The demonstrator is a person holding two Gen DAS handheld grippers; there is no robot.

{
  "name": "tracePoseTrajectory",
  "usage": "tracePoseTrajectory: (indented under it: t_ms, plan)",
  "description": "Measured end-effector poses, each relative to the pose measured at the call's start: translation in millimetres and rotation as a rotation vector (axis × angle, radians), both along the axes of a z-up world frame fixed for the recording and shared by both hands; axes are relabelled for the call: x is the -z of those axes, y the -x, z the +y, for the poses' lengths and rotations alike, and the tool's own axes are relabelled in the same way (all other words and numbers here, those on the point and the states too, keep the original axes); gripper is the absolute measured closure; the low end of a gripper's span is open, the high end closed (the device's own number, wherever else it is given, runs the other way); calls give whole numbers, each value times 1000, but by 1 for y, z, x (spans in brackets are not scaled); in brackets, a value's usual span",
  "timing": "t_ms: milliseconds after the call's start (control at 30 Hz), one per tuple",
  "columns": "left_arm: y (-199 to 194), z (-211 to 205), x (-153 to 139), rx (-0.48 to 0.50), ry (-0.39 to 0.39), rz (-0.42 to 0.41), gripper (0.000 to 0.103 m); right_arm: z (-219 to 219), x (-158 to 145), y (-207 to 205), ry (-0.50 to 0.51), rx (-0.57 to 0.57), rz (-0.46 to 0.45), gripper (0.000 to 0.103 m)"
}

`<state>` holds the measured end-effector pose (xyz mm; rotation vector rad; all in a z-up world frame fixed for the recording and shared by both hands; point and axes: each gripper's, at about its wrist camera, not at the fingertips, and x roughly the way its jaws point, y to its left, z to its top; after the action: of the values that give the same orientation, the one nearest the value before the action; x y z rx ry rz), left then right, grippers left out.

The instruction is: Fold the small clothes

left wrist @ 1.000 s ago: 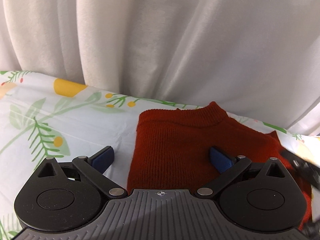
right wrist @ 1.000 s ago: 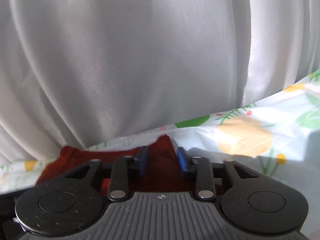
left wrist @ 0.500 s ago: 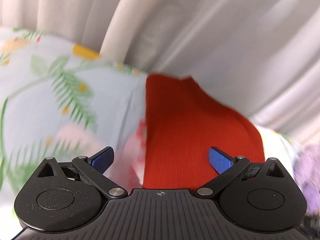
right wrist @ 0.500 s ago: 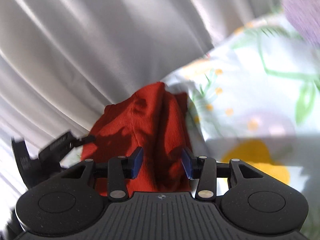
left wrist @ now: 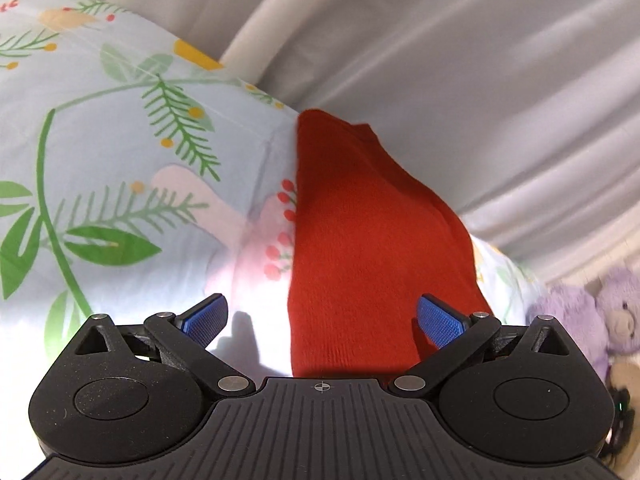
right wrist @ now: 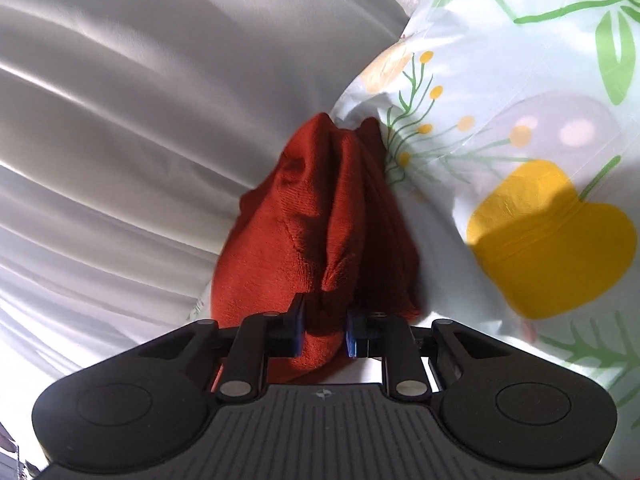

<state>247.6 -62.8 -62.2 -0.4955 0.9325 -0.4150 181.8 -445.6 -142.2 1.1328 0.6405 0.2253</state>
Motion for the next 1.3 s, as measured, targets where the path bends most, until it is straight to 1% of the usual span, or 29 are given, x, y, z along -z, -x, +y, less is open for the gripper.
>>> tracePoseTrajectory:
  t_ms: [33,100,167,233,300,367,433,500,533,600,700,733,800,867,933,967,1000,1033,1067,1100,1133,1167,1200,1233,1267,1300]
  plan:
    - [6,-4,-2,34,-32,-13,0,-5,4,4,-34,15,-12,86]
    - [24,-15,-6,106,-113,-66,0,-7,3,3,30,36,27,86]
    - [40,-32,-4,138,-241,-121,0,-6,5,-1,7,32,43,86]
    - [47,-49,4,127,-373,-165,0,-4,2,-1,-28,39,20,86]
    - [47,-64,11,98,-465,-183,0,-1,-3,-2,-80,47,-20,86]
    - [44,-73,13,45,-521,-218,0,1,-9,0,-132,54,-48,86]
    - [43,-77,13,-23,-561,-269,0,1,-11,1,-175,66,-53,86]
    - [39,-78,15,-92,-655,-289,0,-2,-8,2,-224,92,-52,86]
    - [39,-75,15,-105,-672,-294,0,-4,-7,3,-244,104,-48,87]
    - [41,-66,13,-127,-657,-293,0,-7,-4,3,-260,124,-36,87]
    - [47,-55,6,-169,-641,-313,0,-10,-3,2,-223,136,-21,87]
    - [48,-52,4,-167,-630,-312,0,-10,-4,2,-188,137,-13,87]
    - [50,-44,1,-149,-596,-289,0,-8,-6,-1,-70,118,29,87]
    - [47,-33,1,-135,-543,-221,0,-3,-8,-3,64,77,53,87]
    - [42,-19,3,-129,-470,-153,0,1,-9,-6,170,22,76,87]
    - [41,-12,2,-130,-449,-126,0,2,-10,-7,217,-5,78,86]
    - [40,-6,0,-141,-446,-111,0,1,-11,-7,247,-32,71,85]
    - [40,0,-5,-169,-463,-113,0,-1,-14,-8,273,-43,72,83]
    - [40,8,-10,-199,-483,-126,0,-4,-18,-7,304,-48,74,81]
    - [37,15,-15,-218,-477,-139,0,-10,-22,-7,331,-50,72,80]
    - [32,23,-19,-215,-430,-148,0,-15,-25,-6,343,-41,69,73]
    - [24,27,-21,-187,-361,-146,0,-22,-27,-8,344,-36,78,64]
    - [14,29,-23,-149,-275,-128,0,-31,-27,-12,314,-45,82,55]
    - [2,29,-22,-111,-186,-112,0,-39,-25,-17,254,-66,59,38]
    - [-10,26,-20,-66,-104,-100,0,-47,-22,-23,186,-88,32,36]
    - [-23,22,-17,-27,-52,-83,0,-54,-18,-31,129,-97,28,36]
